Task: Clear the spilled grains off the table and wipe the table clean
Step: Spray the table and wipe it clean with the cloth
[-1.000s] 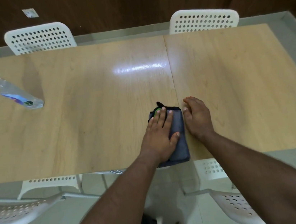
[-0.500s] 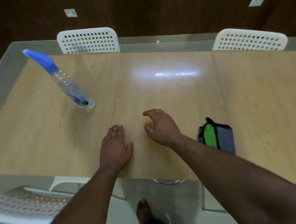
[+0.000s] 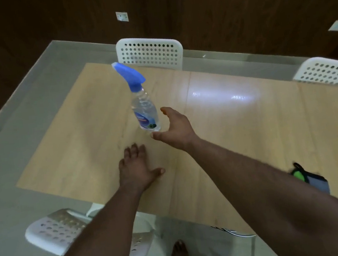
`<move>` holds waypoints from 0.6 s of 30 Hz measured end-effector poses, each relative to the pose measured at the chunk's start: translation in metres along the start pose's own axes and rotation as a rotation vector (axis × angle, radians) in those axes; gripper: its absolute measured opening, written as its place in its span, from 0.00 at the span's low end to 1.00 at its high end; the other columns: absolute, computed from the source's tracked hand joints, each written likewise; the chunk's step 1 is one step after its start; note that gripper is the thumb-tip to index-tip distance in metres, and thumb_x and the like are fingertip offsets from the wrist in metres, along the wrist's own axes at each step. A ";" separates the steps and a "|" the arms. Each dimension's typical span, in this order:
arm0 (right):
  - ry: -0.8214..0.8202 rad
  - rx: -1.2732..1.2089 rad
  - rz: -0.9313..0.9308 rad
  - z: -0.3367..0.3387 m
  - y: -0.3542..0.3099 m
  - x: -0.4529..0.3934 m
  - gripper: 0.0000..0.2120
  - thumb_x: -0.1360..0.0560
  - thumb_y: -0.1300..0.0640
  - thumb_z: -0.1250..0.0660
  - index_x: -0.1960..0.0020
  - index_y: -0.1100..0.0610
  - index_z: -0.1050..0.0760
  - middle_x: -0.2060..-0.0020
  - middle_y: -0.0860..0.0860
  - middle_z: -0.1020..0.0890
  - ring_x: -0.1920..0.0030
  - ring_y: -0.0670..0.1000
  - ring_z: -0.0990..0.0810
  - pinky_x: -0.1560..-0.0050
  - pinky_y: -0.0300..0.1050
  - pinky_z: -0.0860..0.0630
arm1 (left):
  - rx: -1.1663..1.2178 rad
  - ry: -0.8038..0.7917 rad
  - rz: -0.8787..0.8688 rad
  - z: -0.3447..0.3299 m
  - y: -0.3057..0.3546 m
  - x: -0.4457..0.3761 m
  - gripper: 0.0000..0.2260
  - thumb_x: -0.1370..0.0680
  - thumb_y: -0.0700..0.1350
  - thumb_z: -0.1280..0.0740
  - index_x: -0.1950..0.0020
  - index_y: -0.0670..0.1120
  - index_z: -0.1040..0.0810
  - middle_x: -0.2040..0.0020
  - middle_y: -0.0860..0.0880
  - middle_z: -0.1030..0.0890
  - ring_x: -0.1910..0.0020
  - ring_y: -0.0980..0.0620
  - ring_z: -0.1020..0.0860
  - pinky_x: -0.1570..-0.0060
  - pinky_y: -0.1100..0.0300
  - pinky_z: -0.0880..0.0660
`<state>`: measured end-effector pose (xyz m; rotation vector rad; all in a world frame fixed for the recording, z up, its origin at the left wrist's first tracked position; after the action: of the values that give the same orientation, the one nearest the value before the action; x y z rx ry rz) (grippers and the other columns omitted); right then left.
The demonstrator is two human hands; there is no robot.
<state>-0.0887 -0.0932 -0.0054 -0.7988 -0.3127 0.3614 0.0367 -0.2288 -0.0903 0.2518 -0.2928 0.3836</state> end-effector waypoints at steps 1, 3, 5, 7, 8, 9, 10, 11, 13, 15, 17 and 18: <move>-0.001 -0.044 0.018 -0.003 -0.005 -0.004 0.38 0.31 0.47 0.18 0.25 0.54 0.29 0.33 0.51 0.21 0.35 0.53 0.22 0.39 0.44 0.25 | 0.009 0.006 0.003 -0.001 0.000 0.000 0.54 0.29 0.75 0.33 0.14 0.49 0.50 0.14 0.43 0.50 0.15 0.40 0.51 0.20 0.41 0.42; 0.014 -0.117 0.056 -0.009 -0.013 -0.011 0.34 0.32 0.50 0.18 0.30 0.51 0.26 0.40 0.48 0.18 0.42 0.51 0.19 0.42 0.47 0.20 | 0.031 0.010 0.008 -0.003 0.000 0.002 0.54 0.28 0.75 0.33 0.14 0.49 0.51 0.13 0.44 0.52 0.15 0.40 0.53 0.20 0.41 0.43; 0.024 -0.158 0.058 -0.016 -0.018 -0.020 0.32 0.32 0.50 0.18 0.31 0.51 0.26 0.43 0.47 0.18 0.46 0.49 0.19 0.45 0.47 0.19 | 0.042 0.003 0.008 -0.005 -0.001 0.003 0.53 0.27 0.74 0.34 0.13 0.49 0.53 0.13 0.44 0.54 0.15 0.41 0.55 0.19 0.41 0.45; 0.048 -0.199 0.032 -0.020 -0.020 -0.030 0.29 0.30 0.50 0.19 0.32 0.51 0.25 0.45 0.45 0.18 0.48 0.48 0.19 0.48 0.42 0.21 | 0.055 -0.005 0.010 -0.006 -0.001 0.003 0.53 0.27 0.74 0.33 0.13 0.49 0.54 0.13 0.44 0.55 0.15 0.41 0.56 0.19 0.41 0.47; 0.067 -0.224 0.005 -0.021 -0.021 -0.035 0.27 0.29 0.50 0.20 0.34 0.51 0.23 0.47 0.44 0.17 0.49 0.46 0.18 0.50 0.40 0.22 | 0.063 -0.009 0.014 -0.006 0.000 0.002 0.54 0.27 0.73 0.32 0.13 0.49 0.54 0.13 0.44 0.55 0.15 0.41 0.56 0.19 0.41 0.47; 0.084 -0.259 -0.020 -0.024 -0.021 -0.041 0.24 0.29 0.50 0.20 0.36 0.50 0.22 0.49 0.43 0.16 0.51 0.44 0.18 0.52 0.39 0.23 | 0.068 -0.012 0.021 -0.007 -0.001 0.001 0.54 0.28 0.73 0.31 0.13 0.49 0.54 0.13 0.45 0.55 0.15 0.41 0.56 0.19 0.40 0.47; 0.100 -0.280 -0.035 -0.024 -0.022 -0.045 0.20 0.29 0.51 0.21 0.39 0.49 0.20 0.51 0.42 0.16 0.52 0.42 0.17 0.52 0.38 0.24 | 0.071 -0.009 0.025 -0.006 0.000 0.000 0.54 0.28 0.72 0.30 0.13 0.49 0.53 0.13 0.45 0.55 0.15 0.41 0.56 0.19 0.40 0.47; 0.111 -0.297 -0.040 -0.025 -0.022 -0.049 0.17 0.29 0.51 0.21 0.42 0.50 0.19 0.53 0.42 0.15 0.54 0.42 0.17 0.53 0.39 0.23 | 0.069 -0.005 0.028 -0.006 0.001 0.000 0.54 0.28 0.72 0.29 0.13 0.49 0.53 0.13 0.45 0.55 0.15 0.41 0.56 0.19 0.40 0.46; 0.121 -0.312 -0.037 -0.028 -0.021 -0.050 0.13 0.30 0.53 0.22 0.47 0.51 0.18 0.56 0.45 0.14 0.56 0.43 0.16 0.54 0.42 0.21 | 0.063 -0.011 0.035 -0.005 0.001 -0.001 0.54 0.28 0.71 0.29 0.14 0.49 0.52 0.13 0.45 0.54 0.15 0.42 0.56 0.19 0.40 0.46; 0.119 -0.322 -0.027 -0.028 -0.019 -0.045 0.11 0.31 0.54 0.23 0.49 0.51 0.18 0.58 0.46 0.14 0.57 0.45 0.15 0.54 0.47 0.18 | 0.048 -0.025 0.047 -0.004 0.003 -0.002 0.54 0.28 0.70 0.29 0.14 0.49 0.52 0.13 0.45 0.55 0.15 0.42 0.56 0.19 0.40 0.46; 0.111 -0.326 -0.023 -0.025 -0.017 -0.037 0.12 0.32 0.53 0.23 0.50 0.51 0.18 0.58 0.46 0.14 0.57 0.47 0.15 0.52 0.51 0.16 | 0.034 -0.041 0.076 -0.002 0.005 -0.001 0.54 0.28 0.70 0.28 0.14 0.49 0.52 0.13 0.45 0.54 0.15 0.42 0.55 0.20 0.40 0.44; 0.109 -0.315 -0.021 -0.023 -0.014 -0.032 0.12 0.32 0.52 0.23 0.50 0.52 0.18 0.58 0.46 0.14 0.57 0.47 0.15 0.52 0.52 0.16 | 0.030 -0.051 0.095 0.000 0.007 -0.001 0.54 0.29 0.69 0.27 0.14 0.49 0.51 0.13 0.45 0.53 0.15 0.42 0.54 0.21 0.40 0.42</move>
<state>-0.1052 -0.1306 -0.0142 -1.1191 -0.2785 0.2498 0.0328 -0.2235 -0.0893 0.2781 -0.3506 0.4761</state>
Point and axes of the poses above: each hand's wrist, its own x-axis away from the middle knuckle, its own z-axis out of the back of the hand, y = z × x, the point moved 6 cm from there along -x, towards the middle knuckle
